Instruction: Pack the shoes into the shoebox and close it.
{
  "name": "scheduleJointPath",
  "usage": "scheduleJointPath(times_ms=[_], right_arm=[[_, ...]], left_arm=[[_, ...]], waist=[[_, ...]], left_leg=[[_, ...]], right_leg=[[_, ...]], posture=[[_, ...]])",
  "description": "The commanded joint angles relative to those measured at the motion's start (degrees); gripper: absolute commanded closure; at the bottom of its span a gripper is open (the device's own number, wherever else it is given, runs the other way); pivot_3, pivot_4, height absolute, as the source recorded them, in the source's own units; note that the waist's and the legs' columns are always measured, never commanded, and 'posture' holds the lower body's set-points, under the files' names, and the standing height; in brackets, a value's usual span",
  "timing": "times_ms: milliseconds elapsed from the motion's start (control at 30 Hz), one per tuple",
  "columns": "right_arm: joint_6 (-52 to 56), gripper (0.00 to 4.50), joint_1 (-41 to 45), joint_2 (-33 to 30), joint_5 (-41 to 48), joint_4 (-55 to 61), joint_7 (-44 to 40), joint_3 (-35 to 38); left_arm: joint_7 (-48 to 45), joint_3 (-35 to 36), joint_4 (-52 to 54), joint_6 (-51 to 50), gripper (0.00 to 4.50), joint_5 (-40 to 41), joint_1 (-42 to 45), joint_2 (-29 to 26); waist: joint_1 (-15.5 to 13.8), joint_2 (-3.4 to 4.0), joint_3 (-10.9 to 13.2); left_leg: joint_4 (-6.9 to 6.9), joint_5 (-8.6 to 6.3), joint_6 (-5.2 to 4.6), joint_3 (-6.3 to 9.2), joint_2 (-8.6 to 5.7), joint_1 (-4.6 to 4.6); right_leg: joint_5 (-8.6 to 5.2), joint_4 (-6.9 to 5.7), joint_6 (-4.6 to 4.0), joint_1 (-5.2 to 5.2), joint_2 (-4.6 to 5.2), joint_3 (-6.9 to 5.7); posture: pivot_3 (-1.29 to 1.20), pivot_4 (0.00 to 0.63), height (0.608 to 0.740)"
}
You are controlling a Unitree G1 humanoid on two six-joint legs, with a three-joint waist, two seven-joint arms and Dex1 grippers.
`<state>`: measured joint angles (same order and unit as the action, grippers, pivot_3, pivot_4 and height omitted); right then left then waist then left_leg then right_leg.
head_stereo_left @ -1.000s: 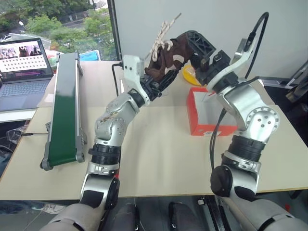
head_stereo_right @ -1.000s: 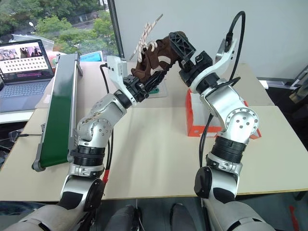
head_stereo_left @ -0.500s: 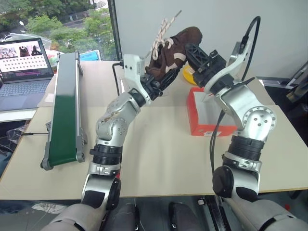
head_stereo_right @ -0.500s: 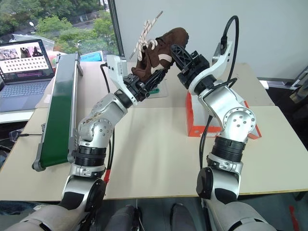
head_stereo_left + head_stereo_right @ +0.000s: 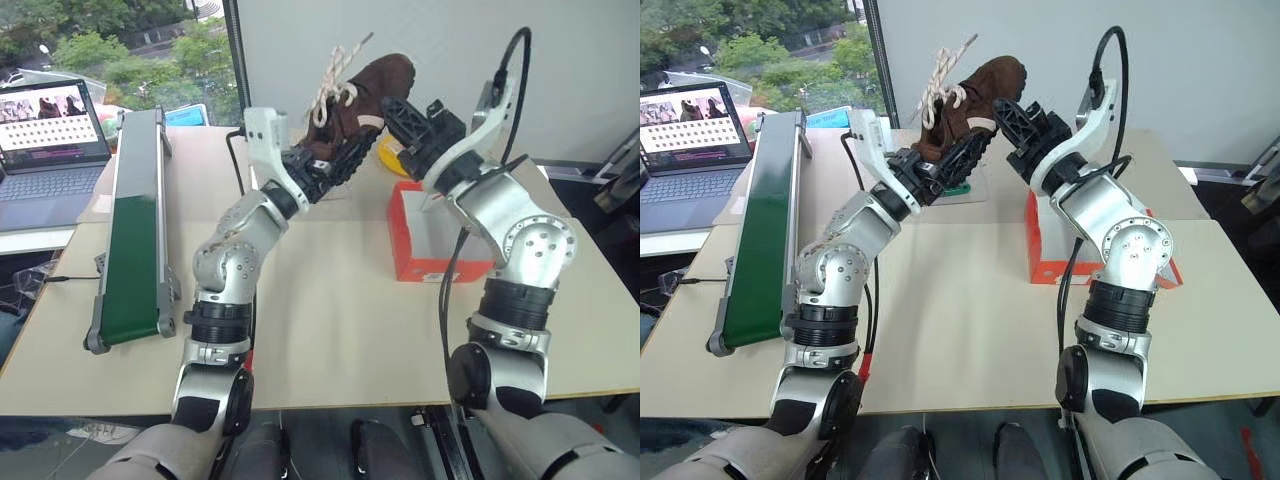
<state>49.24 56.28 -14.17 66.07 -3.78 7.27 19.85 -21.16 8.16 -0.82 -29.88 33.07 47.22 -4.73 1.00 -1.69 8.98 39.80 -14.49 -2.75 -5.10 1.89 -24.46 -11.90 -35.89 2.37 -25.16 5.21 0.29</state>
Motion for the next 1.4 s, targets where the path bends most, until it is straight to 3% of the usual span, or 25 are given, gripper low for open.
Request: scheduleJointPath(times_ms=[33, 167, 333, 533, 1000, 1400], right_arm=[[-1.9, 4.22, 9.1, -11.2, -12.2, -8.3, -0.5, -2.0], [-2.4, 4.22, 15.3, -18.2, -23.4, -21.6, -2.1, -6.2], [-2.2, 4.22, 19.2, -24.0, -34.5, -35.5, -16.1, -14.4], [-8.0, 4.22, 21.9, -26.1, -47.4, -50.4, -30.7, -23.2], [-19.5, 4.22, 21.4, -24.0, -61.2, -64.0, -40.1, -24.8], [-26.9, 4.22, 18.8, -22.8, -70.7, -69.6, -38.4, -26.6]], left_arm=[[2.4, 3.0, 2.0, 2.6, 0.00, -3.1, -1.2, -4.6], [2.8, 3.0, 3.0, 2.5, 0.00, -2.7, -2.9, -5.1], [3.7, 1.4, 5.6, 2.3, 0.00, -3.2, -4.9, -4.1], [4.9, 0.6, 6.9, 2.2, 0.00, -3.8, -6.0, -3.6], [6.3, -0.1, 8.4, 2.4, 0.00, -4.3, -7.2, -3.7], [6.8, -0.5, 8.7, 2.4, 0.00, -4.0, -6.8, -3.8]], waist=[[0.0, 0.12, 0.1], [-0.3, 0.12, 0.1], [-0.3, 0.11, 0.1], [-0.3, 0.30, 0.2], [-0.2, 0.41, 0.3], [-0.3, 0.42, 0.3]], left_leg=[[-0.02, 0.01, -0.01, -0.03, -0.05, 0.01], [-0.08, 0.01, -0.02, -0.04, 0.00, -0.01], [-0.04, -0.03, -0.08, -0.20, -0.06, -0.17], [-0.08, -0.01, -0.05, -0.26, -0.04, -0.19], [-0.05, 0.18, 0.28, -0.33, -0.06, -0.19], [-0.04, 0.23, 0.36, -0.36, -0.08, -0.17]], right_leg=[[0.01, 0.01, 0.01, 0.00, 0.01, 0.04], [0.00, 0.13, 0.02, 0.02, 0.00, -0.01], [0.05, 0.41, 0.12, 0.01, 0.05, 0.07], [0.08, 0.56, 0.17, 0.00, 0.01, 0.11], [0.14, 0.61, 0.26, 0.01, 0.03, 0.19], [0.16, 0.58, 0.27, 0.01, 0.04, 0.20]], posture=[[0.00, 0.150, 0.740], [0.00, 0.150, 0.740], [0.00, 0.150, 0.740], [0.00, 0.150, 0.740], [0.00, 0.150, 0.740], [0.00, 0.150, 0.740]])
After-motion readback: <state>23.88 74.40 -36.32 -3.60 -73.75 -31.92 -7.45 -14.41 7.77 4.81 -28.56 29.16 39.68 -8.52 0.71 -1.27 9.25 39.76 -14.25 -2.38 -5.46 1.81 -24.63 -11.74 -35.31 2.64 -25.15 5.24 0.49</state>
